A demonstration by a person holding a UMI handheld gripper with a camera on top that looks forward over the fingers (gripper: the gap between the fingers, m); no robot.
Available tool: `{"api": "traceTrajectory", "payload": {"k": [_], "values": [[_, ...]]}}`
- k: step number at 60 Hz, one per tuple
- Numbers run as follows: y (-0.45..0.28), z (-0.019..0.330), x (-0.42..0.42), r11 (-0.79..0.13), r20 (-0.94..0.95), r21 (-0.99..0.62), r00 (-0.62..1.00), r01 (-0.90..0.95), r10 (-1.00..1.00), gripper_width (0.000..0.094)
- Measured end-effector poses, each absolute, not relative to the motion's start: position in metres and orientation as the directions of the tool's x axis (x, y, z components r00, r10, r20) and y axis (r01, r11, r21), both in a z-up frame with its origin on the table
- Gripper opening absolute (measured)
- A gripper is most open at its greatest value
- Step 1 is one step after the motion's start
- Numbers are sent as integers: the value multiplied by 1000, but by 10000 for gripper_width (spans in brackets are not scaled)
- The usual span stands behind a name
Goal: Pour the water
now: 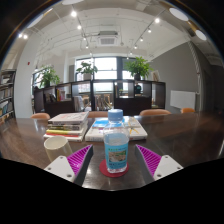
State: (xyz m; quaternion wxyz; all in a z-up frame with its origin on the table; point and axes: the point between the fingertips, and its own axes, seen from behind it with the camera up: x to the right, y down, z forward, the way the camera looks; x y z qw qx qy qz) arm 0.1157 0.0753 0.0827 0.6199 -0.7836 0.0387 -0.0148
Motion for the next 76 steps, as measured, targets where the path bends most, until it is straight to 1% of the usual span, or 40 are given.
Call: {"api": "traceTrajectory", "payload": {"k": [13, 22, 28, 29, 35, 44, 56, 64, 76], "values": [[-13, 51, 72, -332, -72, -939, 995, -90, -64, 855], [-58, 52, 40, -350, -71, -933, 996, -84, -52, 854], [-75, 64, 21, -346, -39, -937, 999, -42, -15, 860], [-80, 66, 18, -345, -32, -938, 999, -34, -13, 875], [-91, 82, 6, -337, -15, -941, 1000, -12, 6, 867], [-104, 109, 0, -306, -9, -952, 1000, -6, 7, 872], [-112, 135, 2, -266, -26, -964, 1000, -27, -9, 867], [-116, 143, 4, -253, -15, -967, 1000, -19, -17, 863], [-120, 145, 3, -256, -15, -966, 1000, -18, -13, 863]]}}
